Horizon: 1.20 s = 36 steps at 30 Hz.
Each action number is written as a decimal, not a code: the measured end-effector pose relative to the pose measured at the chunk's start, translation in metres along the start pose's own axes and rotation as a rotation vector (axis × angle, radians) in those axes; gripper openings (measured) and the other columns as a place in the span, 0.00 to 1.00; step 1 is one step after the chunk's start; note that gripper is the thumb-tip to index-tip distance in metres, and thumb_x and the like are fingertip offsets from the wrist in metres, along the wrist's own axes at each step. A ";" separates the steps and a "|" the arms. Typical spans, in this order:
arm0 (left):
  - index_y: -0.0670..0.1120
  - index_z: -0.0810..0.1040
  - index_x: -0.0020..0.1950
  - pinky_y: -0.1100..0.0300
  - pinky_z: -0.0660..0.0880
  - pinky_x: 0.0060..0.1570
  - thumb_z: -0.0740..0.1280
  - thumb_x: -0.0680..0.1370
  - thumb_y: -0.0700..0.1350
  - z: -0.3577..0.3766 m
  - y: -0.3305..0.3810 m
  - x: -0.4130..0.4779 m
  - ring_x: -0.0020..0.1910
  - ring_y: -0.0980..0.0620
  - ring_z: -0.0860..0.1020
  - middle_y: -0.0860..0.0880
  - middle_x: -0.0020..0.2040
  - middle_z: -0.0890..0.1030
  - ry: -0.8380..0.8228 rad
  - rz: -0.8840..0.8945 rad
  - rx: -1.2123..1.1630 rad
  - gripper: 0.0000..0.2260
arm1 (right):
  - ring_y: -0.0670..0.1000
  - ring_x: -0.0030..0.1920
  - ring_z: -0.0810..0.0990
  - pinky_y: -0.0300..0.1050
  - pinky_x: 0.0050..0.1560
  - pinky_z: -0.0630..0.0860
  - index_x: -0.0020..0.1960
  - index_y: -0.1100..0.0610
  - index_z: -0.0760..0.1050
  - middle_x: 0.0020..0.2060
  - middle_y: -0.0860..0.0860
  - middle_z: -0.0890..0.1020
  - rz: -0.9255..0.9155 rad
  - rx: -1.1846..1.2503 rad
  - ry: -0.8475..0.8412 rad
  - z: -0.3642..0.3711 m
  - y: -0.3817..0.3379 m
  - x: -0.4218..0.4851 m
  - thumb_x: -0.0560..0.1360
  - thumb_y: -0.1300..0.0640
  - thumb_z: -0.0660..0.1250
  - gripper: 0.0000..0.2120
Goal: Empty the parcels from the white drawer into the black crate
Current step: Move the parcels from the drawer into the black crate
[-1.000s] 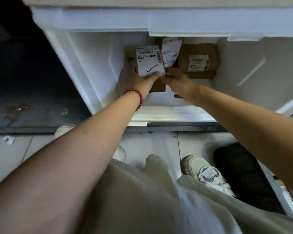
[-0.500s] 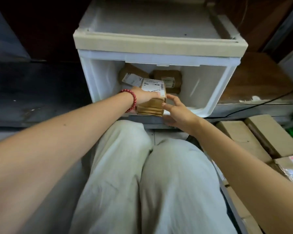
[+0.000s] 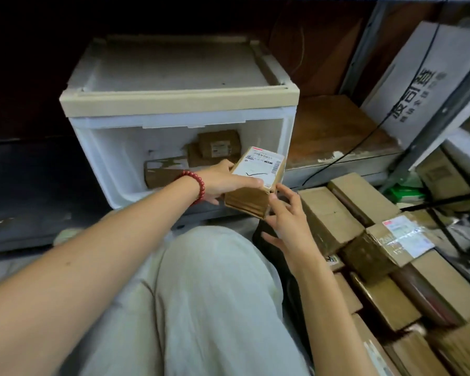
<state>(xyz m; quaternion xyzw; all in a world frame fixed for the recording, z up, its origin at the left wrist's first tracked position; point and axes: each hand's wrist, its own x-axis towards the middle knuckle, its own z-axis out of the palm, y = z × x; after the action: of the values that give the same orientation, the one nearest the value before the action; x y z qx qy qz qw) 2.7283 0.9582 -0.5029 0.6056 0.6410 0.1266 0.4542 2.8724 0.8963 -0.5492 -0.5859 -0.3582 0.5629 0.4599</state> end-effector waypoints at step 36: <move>0.52 0.63 0.71 0.54 0.76 0.58 0.74 0.70 0.37 0.037 0.004 0.043 0.55 0.50 0.79 0.53 0.60 0.73 0.098 0.352 -0.077 0.34 | 0.43 0.73 0.64 0.57 0.74 0.63 0.64 0.28 0.63 0.70 0.37 0.65 -0.381 -0.141 0.079 -0.046 0.038 0.017 0.77 0.66 0.64 0.33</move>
<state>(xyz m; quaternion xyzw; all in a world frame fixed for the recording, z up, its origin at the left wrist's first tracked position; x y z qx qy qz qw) 2.7645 0.9831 -0.5396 0.6836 0.5413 0.2577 0.4163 2.9159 0.8938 -0.5927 -0.5599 -0.4826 0.4159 0.5297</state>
